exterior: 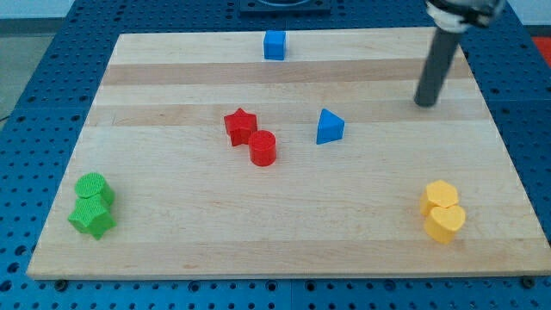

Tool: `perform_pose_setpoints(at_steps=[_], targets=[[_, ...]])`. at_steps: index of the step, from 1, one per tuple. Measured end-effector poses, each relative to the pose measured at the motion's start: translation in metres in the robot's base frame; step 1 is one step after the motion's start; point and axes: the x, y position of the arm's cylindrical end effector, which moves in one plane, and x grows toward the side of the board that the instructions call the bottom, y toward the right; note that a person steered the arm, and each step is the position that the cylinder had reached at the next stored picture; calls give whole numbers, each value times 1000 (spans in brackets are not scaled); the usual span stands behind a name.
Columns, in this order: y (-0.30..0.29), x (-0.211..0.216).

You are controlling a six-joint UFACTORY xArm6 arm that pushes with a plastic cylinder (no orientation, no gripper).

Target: Push the triangle towards the cube

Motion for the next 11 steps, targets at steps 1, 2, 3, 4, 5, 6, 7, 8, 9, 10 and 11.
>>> perform_pose_setpoints(at_steps=[1, 2, 3, 4, 5, 6, 7, 8, 9, 10, 11], targets=[[-23, 42], [-59, 68], [-60, 69], [-61, 69], [-71, 75], [-102, 74], [-141, 60], [-163, 17], [-179, -21], [-180, -51], [-182, -66]])
